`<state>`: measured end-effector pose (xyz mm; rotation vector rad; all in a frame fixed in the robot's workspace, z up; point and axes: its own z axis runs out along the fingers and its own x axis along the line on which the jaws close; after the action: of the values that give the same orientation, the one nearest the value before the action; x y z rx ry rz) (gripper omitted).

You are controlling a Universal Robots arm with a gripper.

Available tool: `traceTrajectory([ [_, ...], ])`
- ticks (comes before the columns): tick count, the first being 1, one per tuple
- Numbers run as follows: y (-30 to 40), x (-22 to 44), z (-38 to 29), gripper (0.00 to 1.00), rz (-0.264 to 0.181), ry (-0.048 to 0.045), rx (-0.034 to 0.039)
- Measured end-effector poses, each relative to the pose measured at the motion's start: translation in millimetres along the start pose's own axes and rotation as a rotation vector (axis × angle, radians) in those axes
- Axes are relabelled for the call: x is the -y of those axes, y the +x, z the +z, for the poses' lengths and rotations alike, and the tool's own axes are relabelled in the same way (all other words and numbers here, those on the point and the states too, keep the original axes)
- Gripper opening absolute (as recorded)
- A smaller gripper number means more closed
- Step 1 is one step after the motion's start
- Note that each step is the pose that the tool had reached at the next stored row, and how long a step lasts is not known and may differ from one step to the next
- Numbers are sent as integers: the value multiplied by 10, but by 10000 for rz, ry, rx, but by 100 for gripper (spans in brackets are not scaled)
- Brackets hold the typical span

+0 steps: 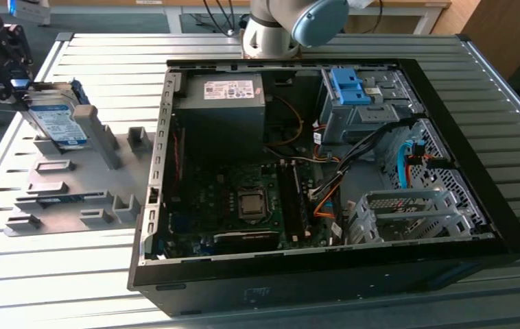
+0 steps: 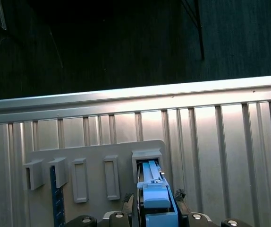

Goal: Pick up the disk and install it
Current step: 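Pick up the disk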

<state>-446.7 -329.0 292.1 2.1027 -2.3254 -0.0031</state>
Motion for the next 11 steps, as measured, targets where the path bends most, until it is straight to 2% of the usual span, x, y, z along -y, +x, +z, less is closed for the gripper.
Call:
traceTrajectory([
  [5, 0, 1, 19, 45, 0, 3, -34],
  [11, 0, 0, 25, 45, 0, 4, -35],
])
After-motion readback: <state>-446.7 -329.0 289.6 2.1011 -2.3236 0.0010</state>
